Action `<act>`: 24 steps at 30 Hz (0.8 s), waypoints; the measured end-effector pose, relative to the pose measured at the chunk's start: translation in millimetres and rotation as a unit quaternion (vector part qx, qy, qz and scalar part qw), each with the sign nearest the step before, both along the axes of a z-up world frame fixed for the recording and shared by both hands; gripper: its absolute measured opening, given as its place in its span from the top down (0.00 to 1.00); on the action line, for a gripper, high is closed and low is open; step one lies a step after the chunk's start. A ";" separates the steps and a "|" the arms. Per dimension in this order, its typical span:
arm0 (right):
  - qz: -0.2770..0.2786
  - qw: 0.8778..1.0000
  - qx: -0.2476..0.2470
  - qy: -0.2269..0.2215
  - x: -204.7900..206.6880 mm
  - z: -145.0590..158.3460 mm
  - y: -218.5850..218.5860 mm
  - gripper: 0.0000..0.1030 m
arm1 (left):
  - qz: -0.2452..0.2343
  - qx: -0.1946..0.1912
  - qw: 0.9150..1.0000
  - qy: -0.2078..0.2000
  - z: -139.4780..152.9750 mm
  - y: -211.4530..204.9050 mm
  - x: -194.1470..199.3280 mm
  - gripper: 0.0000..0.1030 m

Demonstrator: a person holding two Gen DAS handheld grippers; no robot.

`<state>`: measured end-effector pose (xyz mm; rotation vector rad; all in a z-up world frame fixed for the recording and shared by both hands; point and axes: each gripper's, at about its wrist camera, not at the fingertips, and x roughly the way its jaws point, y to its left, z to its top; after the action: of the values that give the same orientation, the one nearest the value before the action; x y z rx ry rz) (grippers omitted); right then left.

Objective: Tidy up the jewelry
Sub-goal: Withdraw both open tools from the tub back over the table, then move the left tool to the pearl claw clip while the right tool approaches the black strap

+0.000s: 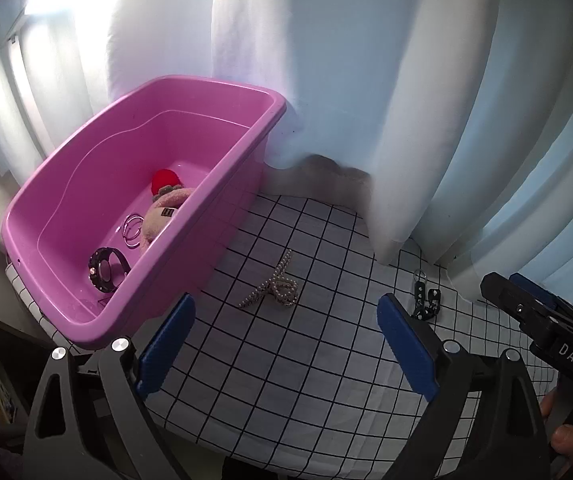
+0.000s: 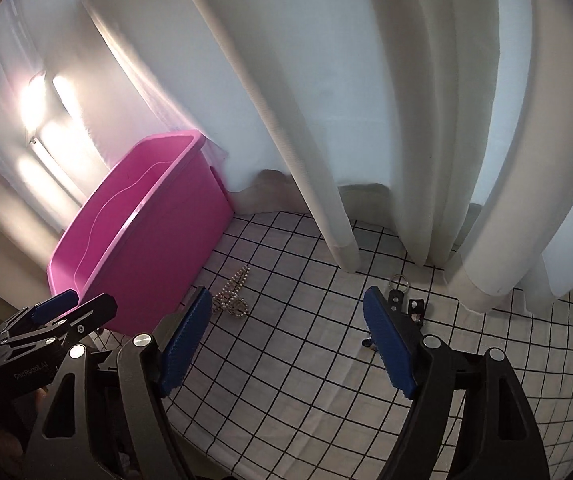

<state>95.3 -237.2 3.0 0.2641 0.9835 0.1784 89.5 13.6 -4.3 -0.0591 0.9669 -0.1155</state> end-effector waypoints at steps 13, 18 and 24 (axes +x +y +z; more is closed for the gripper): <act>-0.070 0.996 -0.021 0.052 -45.9 -86.0 -44.1 0.27 | -0.009 0.019 0.999 0.040 -78.5 -18.9 -4.7 0.10; -0.076 0.995 -0.014 0.064 -47.6 -116.8 -44.2 0.27 | -0.005 0.019 0.998 0.057 -110.0 -20.0 -4.4 0.10; -0.079 0.994 -0.028 0.068 -39.4 -146.0 -43.9 0.27 | -0.003 0.032 0.998 0.057 -138.5 -22.1 5.8 0.10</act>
<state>55.9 -281.2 -143.0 0.3049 1.0960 -0.0121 95.3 -8.5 -142.7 -0.0047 1.0833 -0.0877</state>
